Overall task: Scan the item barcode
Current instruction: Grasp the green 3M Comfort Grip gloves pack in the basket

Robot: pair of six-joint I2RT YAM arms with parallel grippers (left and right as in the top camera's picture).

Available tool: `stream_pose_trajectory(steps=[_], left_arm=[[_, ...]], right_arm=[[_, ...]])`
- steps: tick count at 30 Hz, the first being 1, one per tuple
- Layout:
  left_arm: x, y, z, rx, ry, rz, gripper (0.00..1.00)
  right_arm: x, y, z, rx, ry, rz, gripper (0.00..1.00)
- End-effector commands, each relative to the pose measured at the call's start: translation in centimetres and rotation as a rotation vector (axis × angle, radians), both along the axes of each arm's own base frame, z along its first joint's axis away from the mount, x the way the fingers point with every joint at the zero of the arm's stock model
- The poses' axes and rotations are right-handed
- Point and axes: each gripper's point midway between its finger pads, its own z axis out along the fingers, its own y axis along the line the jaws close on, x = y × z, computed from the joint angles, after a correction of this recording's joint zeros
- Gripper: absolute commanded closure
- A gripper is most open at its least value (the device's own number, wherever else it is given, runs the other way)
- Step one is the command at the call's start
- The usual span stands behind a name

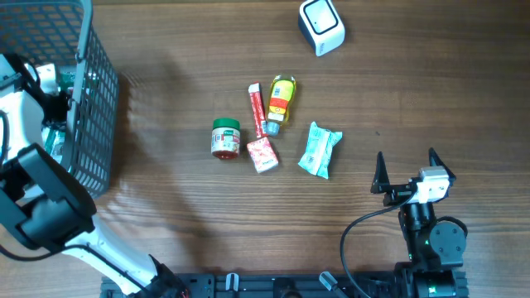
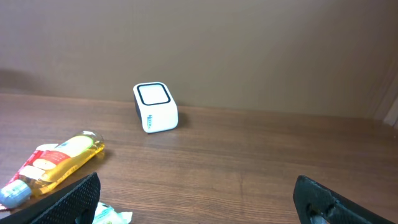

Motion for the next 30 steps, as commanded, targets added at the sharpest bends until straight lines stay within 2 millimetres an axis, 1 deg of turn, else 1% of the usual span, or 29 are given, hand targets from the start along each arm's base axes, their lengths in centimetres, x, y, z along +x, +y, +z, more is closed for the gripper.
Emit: stream_pose_trajectory(steps=[1,3,6,9,12,14,16,18,19,20,23,26,28,30], left_arm=[[0.4,0.5,-1.7,-0.004,0.01,-0.042,0.09],[0.2,1.1,-2.3,0.0,0.016,-0.049,0.09],[-0.1,1.4,-3.1,-0.011,0.025,-0.049,0.09],[0.0,1.1,-4.1,-0.035,0.026,-0.098,0.09],[0.0,1.2,-4.6,-0.034,0.032,-0.108,0.13],[0.0,1.1,-4.8,-0.036,0.033,-0.125,0.3],[0.0,1.1,-5.1,-0.039,0.035,-0.124,0.85],[0.1,1.1,-5.2,-0.041,0.035,-0.121,0.89],[0.1,1.1,-5.2,-0.04,0.034,-0.121,0.94],[0.1,1.1,-5.2,-0.039,0.033,-0.12,0.96],[0.3,0.9,-5.1,-0.056,0.022,-0.107,0.96],[0.6,1.2,-4.7,-0.067,-0.006,-0.041,0.96],[0.9,1.4,-3.8,-0.069,-0.03,0.0,0.96],[1.2,1.6,-2.4,-0.059,-0.064,0.027,0.96]], right_arm=[[0.0,-0.4,0.2,-0.017,-0.01,-0.023,0.0],[0.0,-0.4,0.2,-0.018,-0.01,-0.022,0.0],[0.0,-0.4,0.2,-0.017,-0.01,-0.022,0.0],[0.0,-0.4,0.2,-0.017,-0.01,-0.022,0.0],[0.0,-0.4,0.2,-0.017,-0.01,-0.022,0.0],[0.0,-0.4,0.2,-0.017,-0.01,-0.022,0.0],[0.0,-0.4,0.2,-0.017,-0.01,-0.022,0.0],[0.0,-0.4,0.2,-0.017,-0.01,-0.022,0.0],[0.0,-0.4,0.2,-0.018,-0.01,-0.022,0.0],[0.0,-0.4,0.2,-0.017,-0.01,-0.022,0.0],[0.0,-0.4,0.2,-0.017,-0.01,-0.023,0.0],[0.0,-0.4,0.2,-0.017,-0.01,-0.022,0.0],[0.0,-0.4,0.2,-0.018,-0.01,-0.022,0.0],[0.0,-0.4,0.2,-0.017,-0.01,-0.022,0.0]])
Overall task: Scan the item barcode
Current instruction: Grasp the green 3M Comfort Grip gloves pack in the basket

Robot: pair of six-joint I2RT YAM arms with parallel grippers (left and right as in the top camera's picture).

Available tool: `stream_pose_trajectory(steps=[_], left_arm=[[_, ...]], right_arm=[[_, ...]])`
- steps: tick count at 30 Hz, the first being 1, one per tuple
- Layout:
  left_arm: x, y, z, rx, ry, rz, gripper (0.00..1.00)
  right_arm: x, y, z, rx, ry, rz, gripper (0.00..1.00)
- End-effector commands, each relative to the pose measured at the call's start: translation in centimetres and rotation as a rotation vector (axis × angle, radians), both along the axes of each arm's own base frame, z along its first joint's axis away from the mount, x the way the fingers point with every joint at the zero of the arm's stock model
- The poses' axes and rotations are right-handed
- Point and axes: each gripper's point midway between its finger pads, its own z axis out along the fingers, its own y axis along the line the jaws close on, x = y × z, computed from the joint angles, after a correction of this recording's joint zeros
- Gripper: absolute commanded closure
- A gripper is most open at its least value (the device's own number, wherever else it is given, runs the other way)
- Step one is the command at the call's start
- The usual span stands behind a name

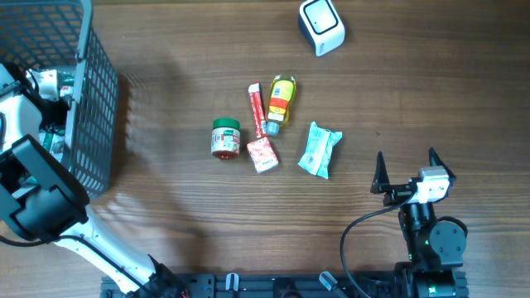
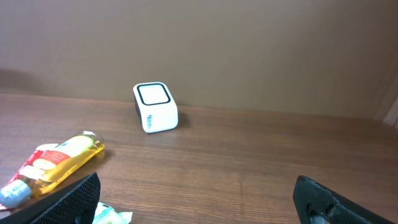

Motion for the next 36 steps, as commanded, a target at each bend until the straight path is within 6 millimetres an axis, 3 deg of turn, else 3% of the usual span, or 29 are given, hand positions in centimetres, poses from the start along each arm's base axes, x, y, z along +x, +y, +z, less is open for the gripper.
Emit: stream_pose_trajectory(steps=[1,8,11,20,22,23,24,26,33,36], left_arm=[[0.6,0.1,1.7,-0.032,-0.064,0.085,0.96],[1.4,1.0,10.0,0.05,-0.242,0.164,0.96],[1.3,0.9,12.1,0.066,-0.281,0.169,0.96],[1.0,0.7,15.3,0.077,-0.346,0.203,0.96],[0.8,0.8,14.8,0.073,-0.331,0.203,0.95],[0.6,0.8,14.3,0.065,-0.317,0.207,0.53],[0.4,0.9,13.8,0.058,-0.3,0.209,0.23],[0.1,1.0,12.2,0.042,-0.263,0.21,0.01],[-0.4,0.7,5.1,-0.017,-0.1,0.167,0.0],[-0.6,0.6,3.2,-0.038,-0.063,0.168,0.0]], right_arm=[[0.0,-0.4,0.2,-0.017,-0.01,-0.022,0.0],[0.0,-0.4,0.2,-0.017,-0.01,-0.022,0.0],[0.0,-0.4,0.2,-0.017,-0.01,-0.022,0.0],[0.0,-0.4,0.2,-0.017,-0.01,-0.022,0.0],[0.0,-0.4,0.2,-0.017,-0.01,-0.022,0.0],[0.0,-0.4,0.2,-0.017,-0.01,-0.022,0.0],[0.0,-0.4,0.2,-0.017,-0.01,-0.023,0.0],[0.0,-0.4,0.2,-0.017,-0.01,-0.022,0.0],[0.0,-0.4,0.2,-0.017,-0.01,-0.022,0.0],[0.0,-0.4,0.2,-0.018,-0.01,-0.022,0.0]])
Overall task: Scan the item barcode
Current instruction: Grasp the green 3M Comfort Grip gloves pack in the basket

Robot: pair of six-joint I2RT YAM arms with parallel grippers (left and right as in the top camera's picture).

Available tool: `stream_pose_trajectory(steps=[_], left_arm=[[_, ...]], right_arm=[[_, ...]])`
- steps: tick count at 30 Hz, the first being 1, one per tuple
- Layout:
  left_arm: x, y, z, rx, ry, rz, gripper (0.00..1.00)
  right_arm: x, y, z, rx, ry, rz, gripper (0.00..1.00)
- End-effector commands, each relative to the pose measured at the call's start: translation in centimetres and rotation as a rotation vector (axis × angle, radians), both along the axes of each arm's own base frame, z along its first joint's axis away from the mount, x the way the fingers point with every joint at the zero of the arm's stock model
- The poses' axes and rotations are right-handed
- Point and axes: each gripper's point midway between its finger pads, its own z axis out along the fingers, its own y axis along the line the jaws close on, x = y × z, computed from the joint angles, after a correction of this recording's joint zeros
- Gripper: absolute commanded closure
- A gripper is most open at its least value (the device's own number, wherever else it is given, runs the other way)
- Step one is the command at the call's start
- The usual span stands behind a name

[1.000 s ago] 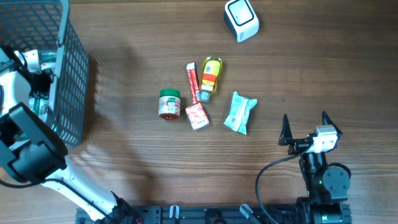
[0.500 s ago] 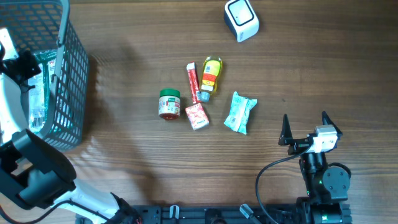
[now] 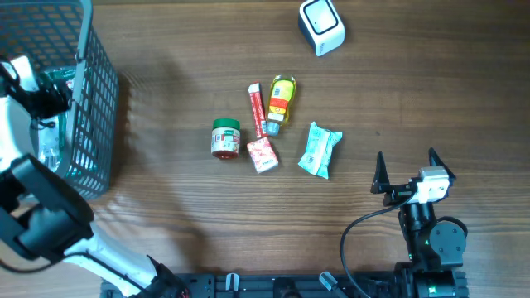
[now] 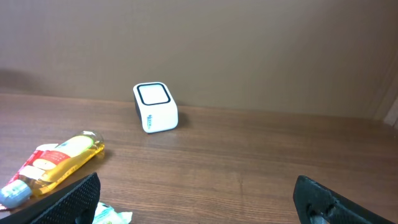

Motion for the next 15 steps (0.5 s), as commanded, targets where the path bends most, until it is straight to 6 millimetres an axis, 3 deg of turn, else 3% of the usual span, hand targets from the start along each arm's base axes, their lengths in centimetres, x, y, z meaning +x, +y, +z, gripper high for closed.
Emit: stream_pose_trajectory(steps=[1,15], left_arm=[[-0.3,0.0,-2.9,-0.031,0.053,-0.015,0.0],[-1.3,-0.3,-9.6,-0.099,0.169,-0.018,0.0]], right_arm=[[0.0,-0.4,0.2,-0.017,-0.01,-0.022,0.0],[0.0,-0.4,0.2,-0.017,-0.01,-0.022,0.0]])
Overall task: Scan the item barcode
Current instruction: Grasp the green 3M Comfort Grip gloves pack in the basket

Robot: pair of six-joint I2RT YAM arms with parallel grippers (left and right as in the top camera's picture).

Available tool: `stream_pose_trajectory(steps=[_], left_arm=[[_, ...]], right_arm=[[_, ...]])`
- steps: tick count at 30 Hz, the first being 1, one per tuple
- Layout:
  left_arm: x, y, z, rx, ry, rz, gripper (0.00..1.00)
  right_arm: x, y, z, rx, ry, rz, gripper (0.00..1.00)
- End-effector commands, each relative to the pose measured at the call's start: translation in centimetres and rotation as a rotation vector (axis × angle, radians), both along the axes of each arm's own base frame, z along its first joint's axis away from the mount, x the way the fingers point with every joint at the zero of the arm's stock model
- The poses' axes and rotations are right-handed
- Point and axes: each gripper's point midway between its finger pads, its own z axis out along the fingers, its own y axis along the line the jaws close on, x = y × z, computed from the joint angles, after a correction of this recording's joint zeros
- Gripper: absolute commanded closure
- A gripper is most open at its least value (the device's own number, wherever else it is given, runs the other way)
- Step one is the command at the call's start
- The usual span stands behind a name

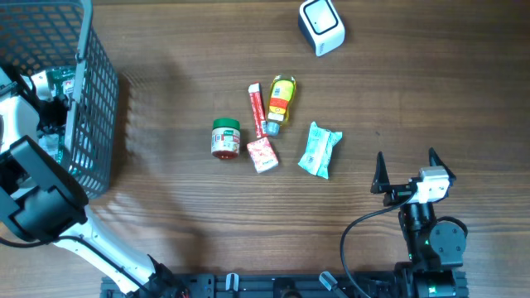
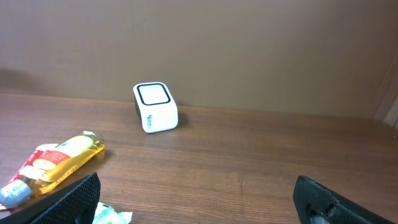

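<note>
The white barcode scanner (image 1: 321, 26) stands at the back of the table, also in the right wrist view (image 2: 155, 107). Mid-table lie a green-lidded jar (image 1: 225, 138), a red tube (image 1: 257, 109), a yellow bottle (image 1: 281, 99), a small red packet (image 1: 262, 154) and a mint-green packet (image 1: 320, 150). My right gripper (image 1: 406, 157) rests open near the front right, holding nothing (image 2: 198, 188). My left arm (image 1: 25, 95) reaches into the wire basket (image 1: 87, 108) at the far left; its fingers are hidden among the mesh and a teal item (image 1: 60, 79).
The basket fills the back left corner, its wall standing tall beside the left arm. The table's front edge runs just behind the right arm's base (image 1: 431, 240). A brown wall rises behind the scanner in the right wrist view.
My left arm has shifted a little inside the basket, its end now lower and further right. The right gripper and the items on the table have not moved.
Through every moment the left arm stayed reaching into the basket, its wrist shifting and turning a little each time, and the basket swayed slightly. The right gripper stayed open at the front right. The five items and the scanner kept their places.
</note>
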Motion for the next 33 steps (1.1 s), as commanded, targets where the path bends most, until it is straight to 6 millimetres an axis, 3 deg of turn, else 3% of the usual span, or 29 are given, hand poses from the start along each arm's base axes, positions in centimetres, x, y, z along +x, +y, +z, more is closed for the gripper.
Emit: stream_pose_trajectory(steps=[1,2,4,6,7,8,14,17,20,21,25,28,33], left_arm=[[-1.2,-0.4,-4.3,-0.056,0.078,-0.001,0.01],[-1.3,-0.5,-4.8,-0.063,0.088,-0.001,0.09],[-1.4,-0.5,-5.1,-0.067,0.093,0.0,0.41],[-1.4,-0.5,-5.1,-0.067,0.093,-0.001,0.67],[-1.4,-0.5,-5.1,-0.067,0.093,-0.001,0.86],[-1.4,-0.5,-5.1,-0.067,0.093,0.0,0.96],[-1.2,-0.4,-4.8,-0.066,0.085,0.013,0.96],[-0.5,0.6,-2.4,-0.044,0.047,0.089,0.96],[0.4,1.5,2.2,0.004,-0.028,0.131,0.96],[0.8,1.9,5.3,0.036,-0.085,0.143,0.96],[0.9,1.9,12.0,0.103,-0.208,0.155,0.96],[0.5,1.3,17.5,0.153,-0.313,0.155,0.96],[-0.5,-0.8,25.0,0.226,-0.456,0.14,0.96]], right_arm=[[0.0,-0.4,0.2,-0.017,-0.01,-0.022,0.0],[0.0,-0.4,0.2,-0.017,-0.01,-0.022,0.0],[0.0,-0.4,0.2,-0.017,-0.01,-0.022,0.0],[0.0,-0.4,0.2,-0.017,-0.01,-0.022,0.0],[0.0,-0.4,0.2,-0.018,-0.01,-0.022,0.0],[0.0,-0.4,0.2,-0.017,-0.01,-0.022,0.0],[0.0,-0.4,0.2,-0.017,-0.01,-0.022,0.0],[0.0,-0.4,0.2,-0.017,-0.01,-0.022,0.0],[0.0,-0.4,0.2,-0.017,-0.01,-0.022,0.0],[0.0,-0.4,0.2,-0.017,-0.01,-0.022,0.0],[0.0,-0.4,0.2,-0.017,-0.01,-0.022,0.0],[0.0,-0.4,0.2,-0.017,-0.01,-0.022,0.0],[0.0,-0.4,0.2,-0.018,-0.01,-0.022,0.0]])
